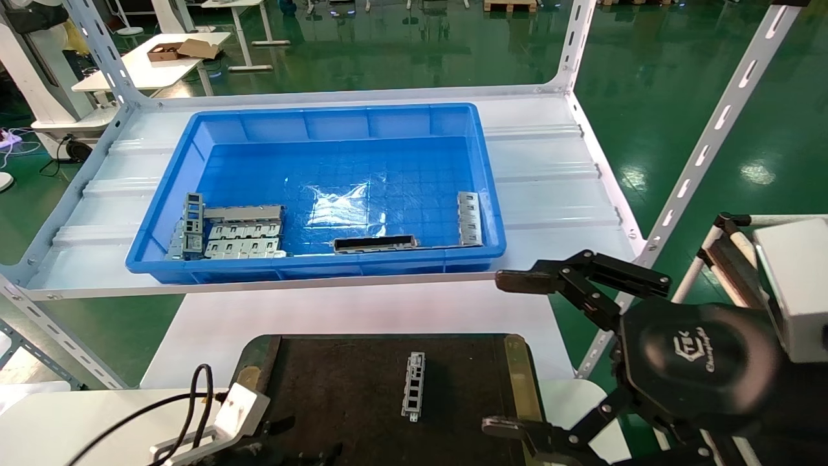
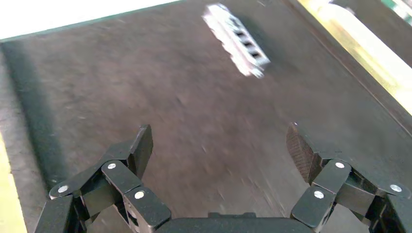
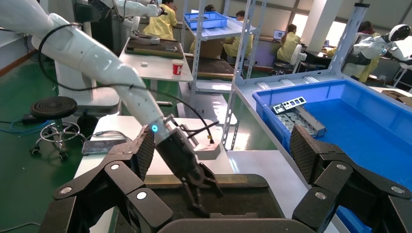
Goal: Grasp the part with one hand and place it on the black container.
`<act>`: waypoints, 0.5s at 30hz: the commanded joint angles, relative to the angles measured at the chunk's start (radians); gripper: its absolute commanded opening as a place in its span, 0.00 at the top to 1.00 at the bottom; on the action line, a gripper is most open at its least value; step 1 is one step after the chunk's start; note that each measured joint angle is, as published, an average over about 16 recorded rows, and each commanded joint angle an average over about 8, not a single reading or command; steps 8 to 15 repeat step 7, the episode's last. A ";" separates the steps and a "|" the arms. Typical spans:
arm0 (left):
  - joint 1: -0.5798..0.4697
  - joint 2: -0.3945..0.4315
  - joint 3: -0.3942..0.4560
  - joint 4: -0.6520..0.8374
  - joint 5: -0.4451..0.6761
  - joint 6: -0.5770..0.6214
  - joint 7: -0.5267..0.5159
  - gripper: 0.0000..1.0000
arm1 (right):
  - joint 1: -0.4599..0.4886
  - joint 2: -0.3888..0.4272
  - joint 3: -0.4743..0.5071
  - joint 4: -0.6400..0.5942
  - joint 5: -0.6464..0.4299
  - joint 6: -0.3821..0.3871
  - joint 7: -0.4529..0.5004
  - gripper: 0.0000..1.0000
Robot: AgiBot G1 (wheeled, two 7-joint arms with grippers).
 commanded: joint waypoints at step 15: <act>0.025 -0.054 -0.121 0.015 -0.212 0.236 0.262 0.00 | 0.000 0.000 0.000 0.000 0.000 0.000 0.000 0.00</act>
